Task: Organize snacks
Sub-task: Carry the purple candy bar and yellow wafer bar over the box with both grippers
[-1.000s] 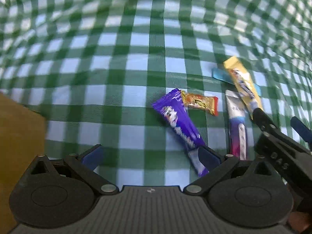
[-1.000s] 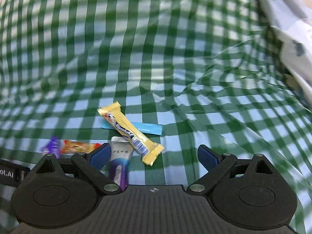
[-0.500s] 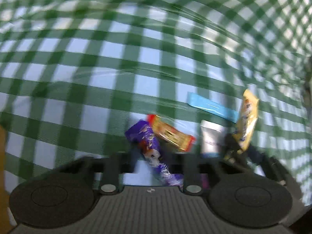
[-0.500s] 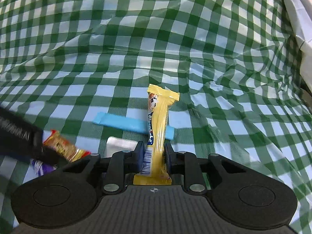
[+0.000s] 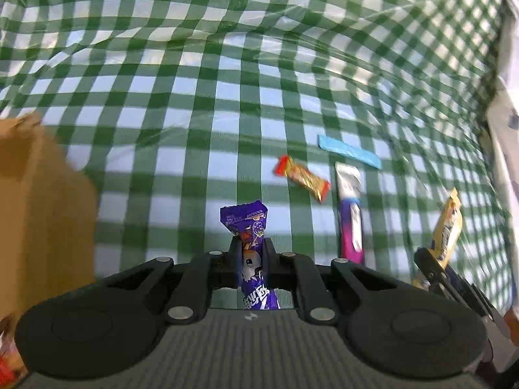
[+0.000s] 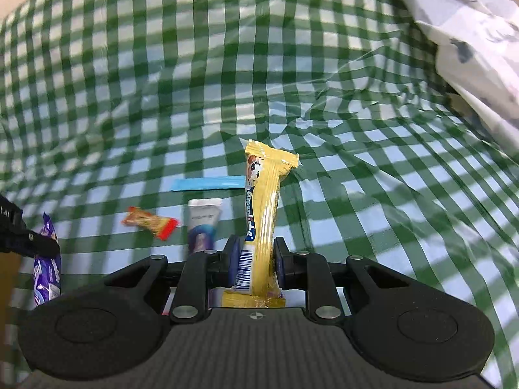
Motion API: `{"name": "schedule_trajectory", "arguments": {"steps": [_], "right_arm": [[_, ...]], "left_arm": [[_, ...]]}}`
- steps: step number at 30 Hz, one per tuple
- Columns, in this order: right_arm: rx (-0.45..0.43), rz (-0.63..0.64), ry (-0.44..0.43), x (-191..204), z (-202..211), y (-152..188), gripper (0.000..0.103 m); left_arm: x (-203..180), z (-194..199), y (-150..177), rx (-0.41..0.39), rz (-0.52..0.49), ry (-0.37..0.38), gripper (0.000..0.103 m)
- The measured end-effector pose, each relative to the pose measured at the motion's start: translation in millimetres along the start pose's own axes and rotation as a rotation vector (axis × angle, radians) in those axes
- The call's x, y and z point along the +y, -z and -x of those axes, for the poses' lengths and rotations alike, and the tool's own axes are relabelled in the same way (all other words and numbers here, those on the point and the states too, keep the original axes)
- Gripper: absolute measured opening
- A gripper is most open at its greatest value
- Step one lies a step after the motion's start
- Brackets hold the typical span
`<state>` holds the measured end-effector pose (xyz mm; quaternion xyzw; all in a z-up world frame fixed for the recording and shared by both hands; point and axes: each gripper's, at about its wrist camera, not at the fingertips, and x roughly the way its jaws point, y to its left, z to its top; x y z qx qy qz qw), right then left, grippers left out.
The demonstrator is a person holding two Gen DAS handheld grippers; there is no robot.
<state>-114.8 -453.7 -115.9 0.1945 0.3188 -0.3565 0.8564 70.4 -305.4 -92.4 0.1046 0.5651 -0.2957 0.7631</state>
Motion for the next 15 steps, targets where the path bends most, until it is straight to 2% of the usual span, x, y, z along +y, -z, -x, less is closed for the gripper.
{"name": "schedule_trajectory", "arguments": {"steps": [2,6,11,15], "right_arm": [[-0.009,-0.036,-0.010,7.9,27.2,4.3,0.023],[-0.023,-0.072,-0.067,25.2,86.2,14.8,0.023],[-0.038,-0.027,-0.149,60.8,161.2,35.3,0.023],[-0.033,0.026,-0.258,102.9,211.3,56.7,0.023]], "left_arm": [[7.4,23.6,14.9,0.023,0.012,0.030,0.012],[17.3,81.3,50.1,-0.032,-0.025,0.048,0.012],[47.1,146.5,86.5,-0.074,-0.016,0.062,0.012],[81.8,196.6,115.6,-0.125,-0.003,0.034,0.012]]}}
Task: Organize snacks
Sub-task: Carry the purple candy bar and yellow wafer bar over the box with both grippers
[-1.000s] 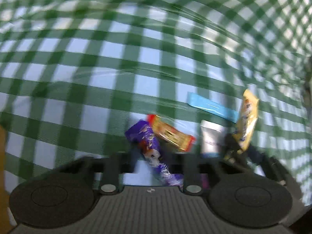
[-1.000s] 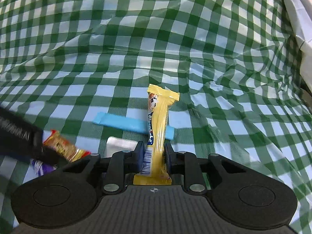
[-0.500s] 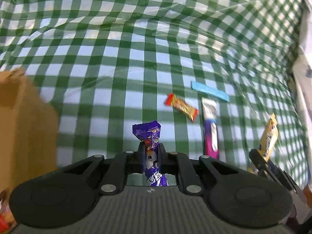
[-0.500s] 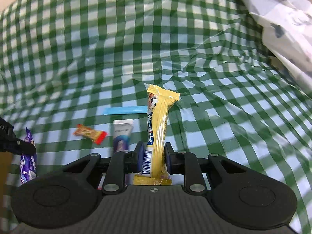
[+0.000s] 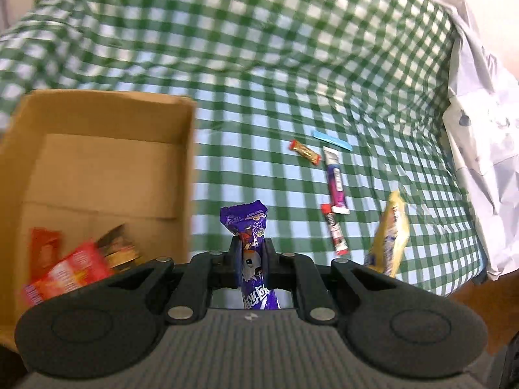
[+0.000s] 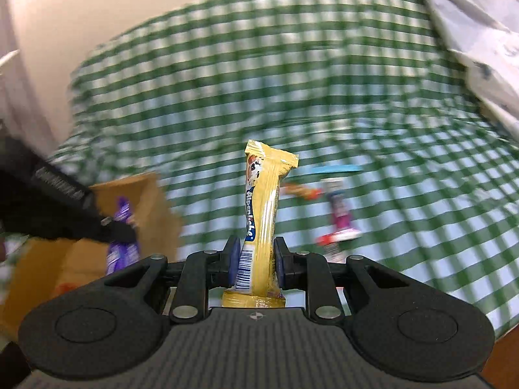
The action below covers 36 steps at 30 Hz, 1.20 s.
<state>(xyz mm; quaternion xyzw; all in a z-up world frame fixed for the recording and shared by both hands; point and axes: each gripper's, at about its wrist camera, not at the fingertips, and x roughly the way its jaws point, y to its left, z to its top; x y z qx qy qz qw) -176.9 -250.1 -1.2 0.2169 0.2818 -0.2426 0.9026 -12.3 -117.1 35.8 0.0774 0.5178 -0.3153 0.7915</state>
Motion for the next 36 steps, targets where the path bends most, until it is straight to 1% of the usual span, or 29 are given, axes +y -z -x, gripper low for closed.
{"name": "schedule_trajectory", "arguments": {"steps": [5,8,10,14,21,29,36], "right_arm": [[0.025,0.077,-0.142,70.5,31.2,26.9,0.023],[0.036,0.135,-0.195,104.5,46.1,37.4,0.023],[0.043,0.169,-0.211,122.3,54.2,43.2,0.023],[0.056,0.224,-0.214,145.0,68.2,53.2,0.023],[0.067,0.297,-0.194,173.9,82.7,68.7,0.023],[0.053,0.353,-0.162,189.7,92.4,72.9,0.023],[0.060,0.389,-0.156,196.9,94.9,76.3,0.023]], "left_arm": [[52.4,53.7,35.5,-0.037,0.048,-0.050,0.012],[84.0,79.6,59.7,-0.062,0.077,-0.077,0.012],[101.7,93.2,73.9,-0.075,0.098,-0.087,0.012],[130.5,115.7,97.8,-0.106,0.127,-0.103,0.012],[154.6,138.4,121.5,-0.146,0.139,-0.088,0.012],[165.2,148.0,127.4,-0.183,0.158,-0.064,0.012],[176.4,147.8,130.4,-0.179,0.171,-0.069,0.012]]}}
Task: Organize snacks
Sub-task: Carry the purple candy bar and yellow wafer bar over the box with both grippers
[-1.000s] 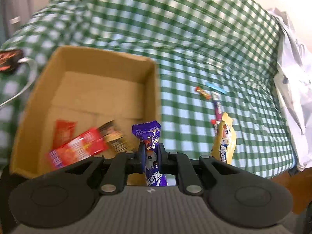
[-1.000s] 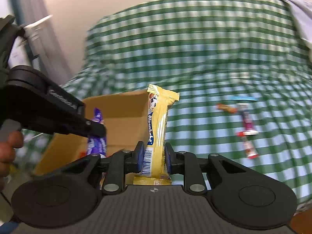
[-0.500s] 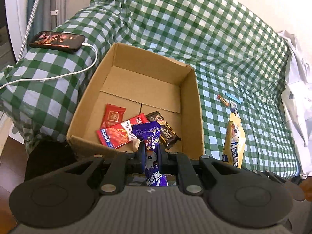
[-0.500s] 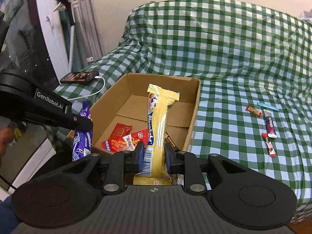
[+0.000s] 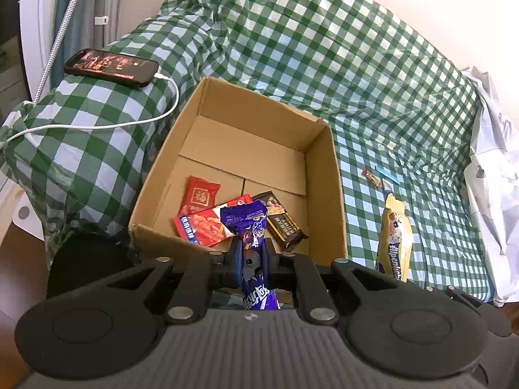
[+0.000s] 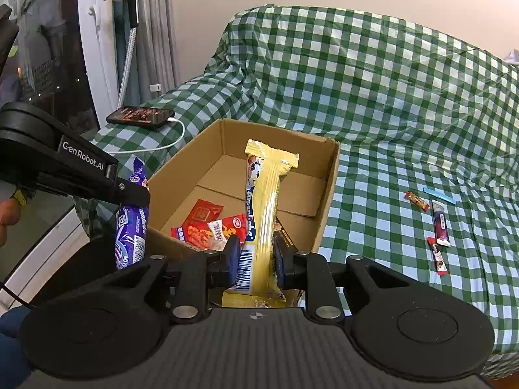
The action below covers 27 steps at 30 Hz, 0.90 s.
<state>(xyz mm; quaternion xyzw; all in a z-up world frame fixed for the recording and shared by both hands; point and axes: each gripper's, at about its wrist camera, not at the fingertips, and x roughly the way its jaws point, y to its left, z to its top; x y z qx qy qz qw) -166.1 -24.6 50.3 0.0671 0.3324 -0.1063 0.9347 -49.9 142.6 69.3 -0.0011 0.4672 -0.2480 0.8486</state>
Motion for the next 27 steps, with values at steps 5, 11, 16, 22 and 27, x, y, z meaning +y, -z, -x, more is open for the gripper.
{"name": "schedule_trajectory", "arguments": {"steps": [5,11,16,22,27], "right_arm": [[0.013,0.005,0.000,-1.3,-1.9,0.3,0.023],[0.020,0.015,0.002,-0.6,-5.2,-2.4,0.023],[0.028,0.018,-0.003,0.4,-7.6,-3.3,0.023],[0.042,0.018,-0.006,0.1,-11.6,-3.3,0.023],[0.066,0.017,-0.009,-1.0,-19.3,-3.2,0.023]], "left_arm": [[4.9,-2.1,-0.9,0.002,0.002,-0.003,0.012],[6.0,-2.7,-2.0,-0.003,-0.001,-0.007,0.012],[9.3,-5.5,-5.0,-0.001,0.004,-0.013,0.012],[10.8,-10.5,-8.8,0.004,0.012,-0.015,0.012],[11.0,-17.0,-11.9,0.015,0.013,-0.016,0.012]]}}
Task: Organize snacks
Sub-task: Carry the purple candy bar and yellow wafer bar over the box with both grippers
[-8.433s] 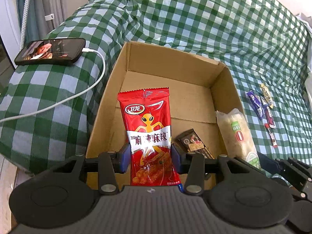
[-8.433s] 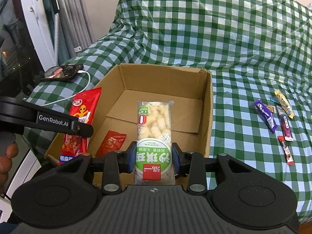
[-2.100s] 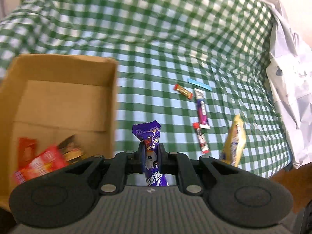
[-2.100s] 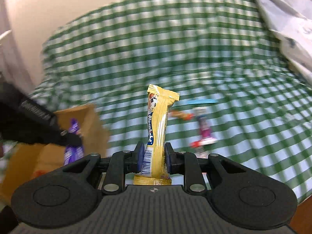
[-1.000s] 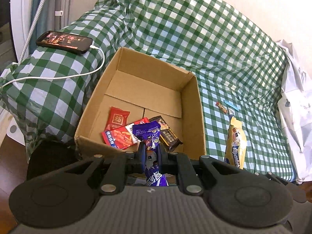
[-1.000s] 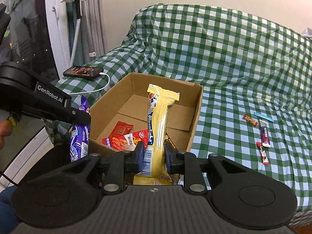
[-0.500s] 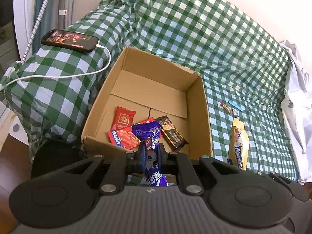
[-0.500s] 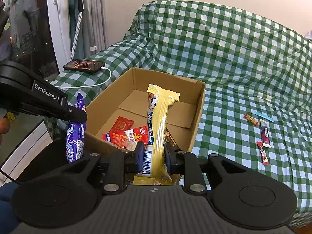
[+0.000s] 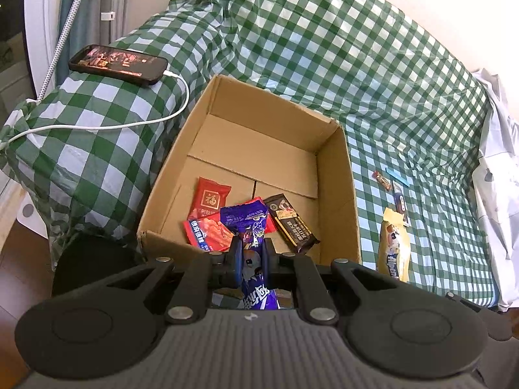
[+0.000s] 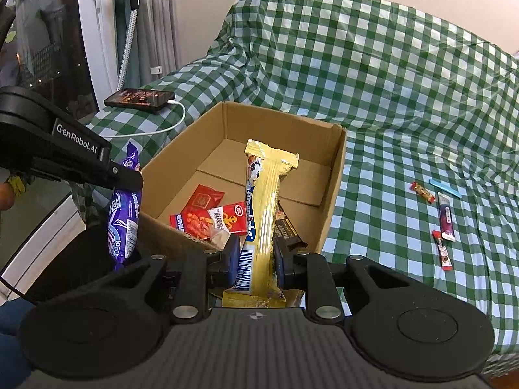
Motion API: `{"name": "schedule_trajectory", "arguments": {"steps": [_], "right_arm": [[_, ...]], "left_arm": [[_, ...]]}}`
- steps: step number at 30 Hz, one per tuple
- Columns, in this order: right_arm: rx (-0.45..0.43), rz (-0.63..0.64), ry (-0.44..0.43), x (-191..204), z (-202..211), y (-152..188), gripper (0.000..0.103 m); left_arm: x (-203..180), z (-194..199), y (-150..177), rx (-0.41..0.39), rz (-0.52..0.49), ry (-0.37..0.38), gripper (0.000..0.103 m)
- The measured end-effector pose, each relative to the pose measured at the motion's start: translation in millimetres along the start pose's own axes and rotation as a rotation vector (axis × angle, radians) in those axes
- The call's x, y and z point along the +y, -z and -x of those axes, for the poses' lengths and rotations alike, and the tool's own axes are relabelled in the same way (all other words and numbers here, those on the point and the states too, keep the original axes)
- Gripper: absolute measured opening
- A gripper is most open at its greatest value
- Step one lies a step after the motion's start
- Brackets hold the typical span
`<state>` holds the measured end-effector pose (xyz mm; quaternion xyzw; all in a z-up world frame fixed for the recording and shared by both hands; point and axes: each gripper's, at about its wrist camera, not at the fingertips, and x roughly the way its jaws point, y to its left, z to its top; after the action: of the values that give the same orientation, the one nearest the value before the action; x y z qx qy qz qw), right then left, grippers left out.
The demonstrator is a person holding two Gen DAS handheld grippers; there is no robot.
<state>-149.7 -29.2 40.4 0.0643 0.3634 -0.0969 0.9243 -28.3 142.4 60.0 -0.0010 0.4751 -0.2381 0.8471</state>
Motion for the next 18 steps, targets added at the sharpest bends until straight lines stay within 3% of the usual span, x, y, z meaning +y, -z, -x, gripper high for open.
{"name": "schedule_trajectory", "arguments": {"steps": [18], "right_arm": [[0.071,-0.011,-0.004,-7.0,-30.8,-13.0,0.023]], "left_arm": [[-0.8,-30.8,-21.0,0.034,0.029,-0.009,0.012]]}}
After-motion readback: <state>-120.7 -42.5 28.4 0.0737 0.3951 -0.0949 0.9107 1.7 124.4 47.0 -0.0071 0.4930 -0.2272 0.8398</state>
